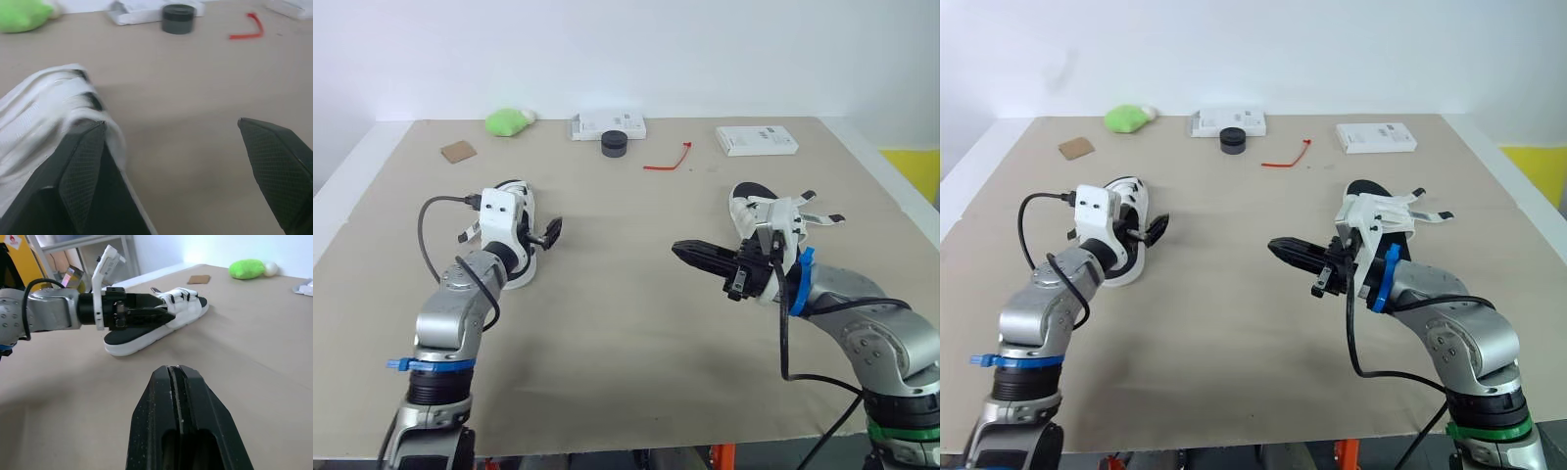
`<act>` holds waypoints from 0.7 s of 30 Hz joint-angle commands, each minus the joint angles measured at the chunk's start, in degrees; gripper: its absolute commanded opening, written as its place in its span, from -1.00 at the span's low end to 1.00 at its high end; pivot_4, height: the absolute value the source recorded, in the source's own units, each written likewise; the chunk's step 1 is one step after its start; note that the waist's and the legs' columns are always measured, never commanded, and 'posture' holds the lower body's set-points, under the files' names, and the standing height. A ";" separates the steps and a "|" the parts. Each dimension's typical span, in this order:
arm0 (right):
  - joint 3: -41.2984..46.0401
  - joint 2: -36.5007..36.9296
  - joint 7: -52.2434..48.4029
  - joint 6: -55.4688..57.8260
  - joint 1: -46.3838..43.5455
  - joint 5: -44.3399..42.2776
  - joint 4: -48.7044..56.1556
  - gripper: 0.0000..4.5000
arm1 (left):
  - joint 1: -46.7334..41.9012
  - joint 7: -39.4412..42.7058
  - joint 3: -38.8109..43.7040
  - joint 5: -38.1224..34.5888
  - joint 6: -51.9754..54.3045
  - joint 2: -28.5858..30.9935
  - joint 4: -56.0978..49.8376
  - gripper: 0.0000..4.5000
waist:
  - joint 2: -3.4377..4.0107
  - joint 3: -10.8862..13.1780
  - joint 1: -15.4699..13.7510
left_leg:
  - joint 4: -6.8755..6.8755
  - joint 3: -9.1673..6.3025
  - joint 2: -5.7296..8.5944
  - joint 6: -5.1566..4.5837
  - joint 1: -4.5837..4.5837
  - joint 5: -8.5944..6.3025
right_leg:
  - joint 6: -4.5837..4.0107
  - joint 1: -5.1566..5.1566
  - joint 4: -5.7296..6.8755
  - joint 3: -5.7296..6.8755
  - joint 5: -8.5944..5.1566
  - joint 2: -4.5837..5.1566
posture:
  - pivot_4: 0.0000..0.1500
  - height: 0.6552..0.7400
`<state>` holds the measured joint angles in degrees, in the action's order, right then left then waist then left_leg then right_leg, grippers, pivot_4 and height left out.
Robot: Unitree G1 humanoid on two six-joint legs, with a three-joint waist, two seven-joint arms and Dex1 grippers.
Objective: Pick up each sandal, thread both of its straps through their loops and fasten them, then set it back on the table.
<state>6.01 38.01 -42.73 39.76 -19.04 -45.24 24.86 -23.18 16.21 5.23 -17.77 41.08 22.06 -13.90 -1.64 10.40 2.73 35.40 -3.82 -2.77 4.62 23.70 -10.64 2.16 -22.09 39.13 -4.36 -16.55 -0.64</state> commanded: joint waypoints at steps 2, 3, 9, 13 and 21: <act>-0.72 -0.40 -1.71 -1.40 -1.87 0.87 -0.41 -1.00 | 4.44 5.54 3.29 -5.71 9.01 5.98 -8.54 0.97 | 0.01 0.00 -0.02 | -0.01 0.01 -0.02 0.00 -0.01 0.00 | -0.01 -0.01 0.00 0.00 0.00 -0.01 | 1.00 1.00; -0.77 -0.43 -1.88 -1.44 -2.04 0.91 -0.57 -1.00 | 5.08 6.36 4.76 -7.95 10.76 6.51 -10.34 0.97 | 0.01 0.00 -0.04 | 0.00 0.01 -0.02 0.00 -0.01 0.00 | -0.01 -0.01 0.00 0.00 0.00 0.00 | 1.00 1.00; 0.08 -0.16 -3.30 -0.60 -2.18 -0.25 -1.45 -1.00 | 19.21 19.05 22.57 -38.75 14.92 10.15 -27.41 0.97 | 0.01 0.00 -0.09 | 0.00 0.06 -0.05 0.01 0.15 -0.01 | -0.01 -0.14 -0.01 -0.01 -0.03 0.04 | 1.00 1.00; 5.43 2.32 -4.74 1.56 3.04 -4.67 0.65 -1.00 | 28.35 18.58 27.62 -42.40 17.21 15.20 -26.11 0.97 | 0.05 0.01 -0.38 | -0.03 0.11 -0.11 -0.04 0.06 -0.04 | -0.07 -0.14 0.01 -0.05 -0.07 0.00 | 1.00 1.00; 15.84 7.26 -4.43 1.77 21.88 -2.45 1.28 -1.00 | 38.52 26.72 31.86 -34.59 8.49 20.62 -16.00 0.97 | 0.06 0.01 -0.61 | 0.04 0.37 -0.13 -0.11 -0.12 0.00 | -0.44 -0.10 0.01 -0.20 -0.11 0.03 | 1.00 1.00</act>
<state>17.54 43.82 -47.24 42.42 0.16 -48.59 24.73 14.24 40.22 36.62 -55.54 53.40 41.42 -32.65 -1.59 10.41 2.12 35.43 -3.38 -2.91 4.51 23.55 -10.63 1.71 -22.19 39.14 -4.60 -16.66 -0.61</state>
